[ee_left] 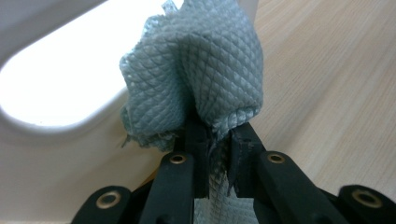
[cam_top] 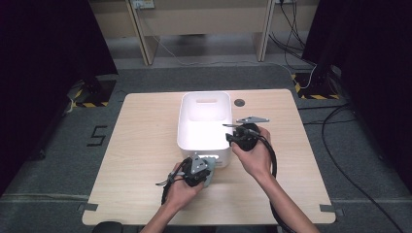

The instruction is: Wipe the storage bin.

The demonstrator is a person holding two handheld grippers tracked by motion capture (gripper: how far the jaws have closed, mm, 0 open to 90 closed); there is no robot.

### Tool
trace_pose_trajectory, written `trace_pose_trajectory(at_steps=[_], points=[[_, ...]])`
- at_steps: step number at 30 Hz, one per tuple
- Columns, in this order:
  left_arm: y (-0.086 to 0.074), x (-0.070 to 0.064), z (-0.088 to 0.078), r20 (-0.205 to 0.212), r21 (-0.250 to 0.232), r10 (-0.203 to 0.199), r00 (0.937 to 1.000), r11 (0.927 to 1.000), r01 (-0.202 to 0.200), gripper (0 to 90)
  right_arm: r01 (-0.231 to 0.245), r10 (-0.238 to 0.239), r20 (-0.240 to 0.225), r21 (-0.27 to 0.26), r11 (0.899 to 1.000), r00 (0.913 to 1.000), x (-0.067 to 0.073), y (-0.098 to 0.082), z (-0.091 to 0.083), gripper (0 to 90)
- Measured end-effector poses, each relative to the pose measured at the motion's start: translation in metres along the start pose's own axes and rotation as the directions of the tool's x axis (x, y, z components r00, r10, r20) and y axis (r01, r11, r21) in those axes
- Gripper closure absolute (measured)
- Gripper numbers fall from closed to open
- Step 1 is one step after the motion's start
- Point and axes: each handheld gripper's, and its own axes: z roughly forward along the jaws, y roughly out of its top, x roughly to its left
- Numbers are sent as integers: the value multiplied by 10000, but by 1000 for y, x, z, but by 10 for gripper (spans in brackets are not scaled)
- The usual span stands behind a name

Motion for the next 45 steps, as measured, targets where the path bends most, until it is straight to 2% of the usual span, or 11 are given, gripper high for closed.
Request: trace_pose_trajectory(at_steps=[8,30,45], points=[[5,-5,4,101,23,144,9998,9999,-144,805,-17,17,-12,3,10000,10000,0,0,0,699],[8,-8,8,231,-96,12,9997,10000,-10,805,-35,35,-19,4,10000,10000,0,0,0,698],[20,-12,0,275,-664,7,9996,9978,11,806,-44,44,-34,0,10000,10000,0,0,0,697]])
